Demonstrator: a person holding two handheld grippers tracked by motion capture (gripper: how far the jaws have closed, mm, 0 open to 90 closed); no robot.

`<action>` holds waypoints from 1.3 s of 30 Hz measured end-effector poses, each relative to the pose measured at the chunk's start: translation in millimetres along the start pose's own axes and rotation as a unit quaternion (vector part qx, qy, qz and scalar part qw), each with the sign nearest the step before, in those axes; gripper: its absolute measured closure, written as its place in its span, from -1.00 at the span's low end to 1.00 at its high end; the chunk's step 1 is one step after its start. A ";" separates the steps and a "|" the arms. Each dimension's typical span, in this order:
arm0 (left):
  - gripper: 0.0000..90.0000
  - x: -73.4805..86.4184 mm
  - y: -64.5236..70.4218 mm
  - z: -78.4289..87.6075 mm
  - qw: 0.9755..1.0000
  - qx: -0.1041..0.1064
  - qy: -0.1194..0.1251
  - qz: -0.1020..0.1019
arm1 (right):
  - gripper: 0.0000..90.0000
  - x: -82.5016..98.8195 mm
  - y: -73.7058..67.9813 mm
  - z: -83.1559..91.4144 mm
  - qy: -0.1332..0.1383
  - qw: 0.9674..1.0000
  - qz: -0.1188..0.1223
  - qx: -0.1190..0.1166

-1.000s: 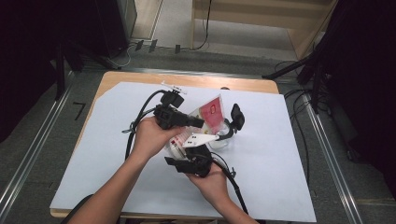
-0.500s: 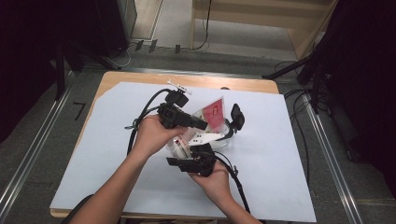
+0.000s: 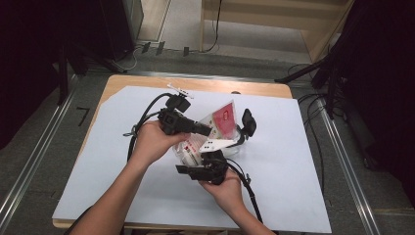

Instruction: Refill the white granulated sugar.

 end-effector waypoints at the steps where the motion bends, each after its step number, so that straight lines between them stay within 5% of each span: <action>1: 0.70 0.1 -0.3 -0.2 1.000 -0.002 0.003 0.001 | 0.38 -0.3 0.1 -0.3 0.000 1.000 0.003 0.000; 6: 0.76 -1.9 2.5 -0.9 1.000 -0.011 0.018 0.006 | 0.25 -2.6 1.0 0.2 -0.002 1.000 0.006 0.016; 20: 0.76 -6.0 6.0 -0.8 0.998 -0.011 0.067 0.011 | 0.33 -11.7 -5.5 1.7 -0.003 0.999 0.022 0.034; 34: 0.62 -8.0 11.4 5.6 0.998 -0.028 0.060 -0.009 | 0.38 -17.7 -11.2 0.5 0.007 1.000 0.015 -0.011; 39: 0.78 -7.4 10.1 6.2 0.997 -0.042 0.065 0.009 | 0.37 -19.5 -8.8 -1.4 0.002 1.000 0.018 -0.003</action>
Point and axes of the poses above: each handheld gripper's, and its own axes: z roughly backward along the jaws, x roughly out of its underside, y roughly to its right, the point moved 5 cm from there along -z, roughly forward along the jaws, and after that the axes turned 5 degrees about -x, right-handed, at the moved point
